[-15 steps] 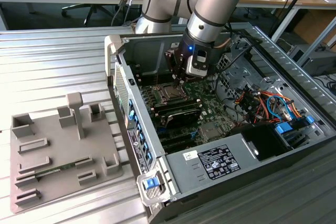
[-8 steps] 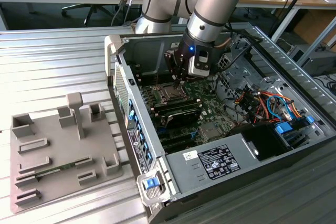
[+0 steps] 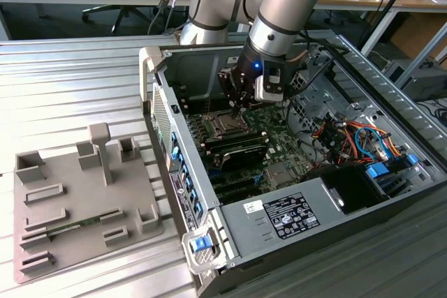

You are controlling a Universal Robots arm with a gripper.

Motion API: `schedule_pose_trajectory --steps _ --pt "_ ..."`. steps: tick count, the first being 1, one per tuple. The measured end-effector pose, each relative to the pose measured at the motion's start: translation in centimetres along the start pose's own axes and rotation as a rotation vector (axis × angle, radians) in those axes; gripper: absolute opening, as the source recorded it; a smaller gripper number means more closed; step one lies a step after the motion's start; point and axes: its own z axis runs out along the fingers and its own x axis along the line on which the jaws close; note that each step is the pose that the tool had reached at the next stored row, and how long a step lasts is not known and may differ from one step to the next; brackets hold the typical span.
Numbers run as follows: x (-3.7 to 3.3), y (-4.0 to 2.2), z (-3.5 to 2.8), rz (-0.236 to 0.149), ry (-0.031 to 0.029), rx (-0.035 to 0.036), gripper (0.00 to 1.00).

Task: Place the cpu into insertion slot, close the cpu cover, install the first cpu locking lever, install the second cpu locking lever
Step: 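Install the first cpu locking lever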

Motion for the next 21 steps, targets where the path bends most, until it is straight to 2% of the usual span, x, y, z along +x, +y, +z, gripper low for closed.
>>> schedule_pose_trajectory --steps 21 --pt "0.0 0.0 0.0 -0.158 -0.0092 0.0139 0.11"
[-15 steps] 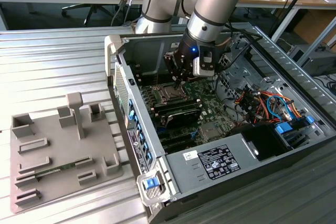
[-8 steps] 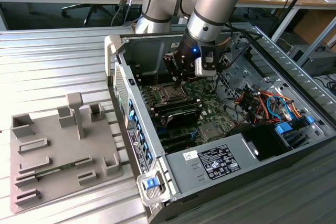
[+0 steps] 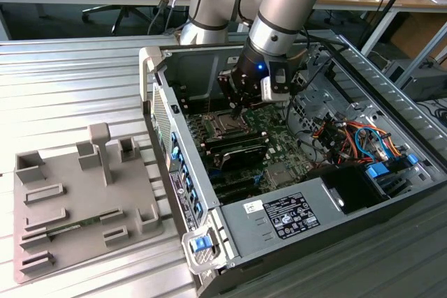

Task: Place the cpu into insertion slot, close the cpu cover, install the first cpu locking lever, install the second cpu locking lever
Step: 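Install the first cpu locking lever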

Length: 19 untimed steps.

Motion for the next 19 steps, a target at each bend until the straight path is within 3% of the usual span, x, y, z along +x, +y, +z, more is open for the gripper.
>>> schedule_pose_trajectory --steps 19 --pt "0.0 0.0 0.0 -0.156 -0.0091 0.0137 0.11"
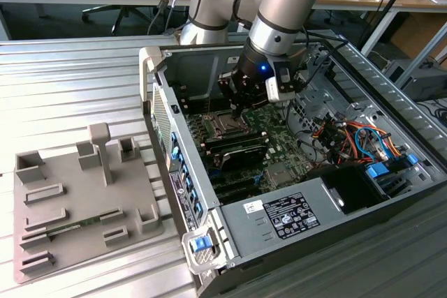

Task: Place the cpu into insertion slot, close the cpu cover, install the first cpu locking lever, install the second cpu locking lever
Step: 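Install the first cpu locking lever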

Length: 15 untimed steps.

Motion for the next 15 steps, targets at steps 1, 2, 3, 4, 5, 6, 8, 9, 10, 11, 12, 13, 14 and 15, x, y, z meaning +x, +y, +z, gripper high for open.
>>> schedule_pose_trajectory --steps 1,2,3,4,5,6,8,9,10,11,12,13,14,15 --pt "0.0 0.0 0.0 -0.011 -0.0006 0.001 0.11" --pt "0.0 0.0 0.0 -0.018 -0.001 0.0016 0.11" --pt "0.0 0.0 0.0 -0.029 -0.0016 0.0026 0.11" --pt "0.0 0.0 0.0 -0.045 -0.0026 0.0039 0.11" --pt "0.0 0.0 0.0 -0.06 -0.0035 0.0053 0.11" --pt "0.0 0.0 0.0 -0.074 -0.0041 0.0061 0.11" --pt "0.0 0.0 0.0 -0.089 -0.0043 0.0058 0.11" --pt "0.0 0.0 0.0 -0.102 -0.0014 -0.0027 0.11" --pt "0.0 0.0 0.0 -0.115 0.009 -0.0302 0.11" --pt "0.0 0.0 0.0 -0.126 0.0131 -0.0412 0.11" --pt "0.01 0.0 0.0 -0.15 0.0133 -0.0416 0.11" --pt "0.0 0.0 0.0 -0.168 0.0133 -0.0415 0.11" --pt "0.0 0.0 0.0 -0.182 0.0133 -0.0413 0.11" --pt "0.0 0.0 0.0 -0.201 0.0136 -0.0414 0.11"
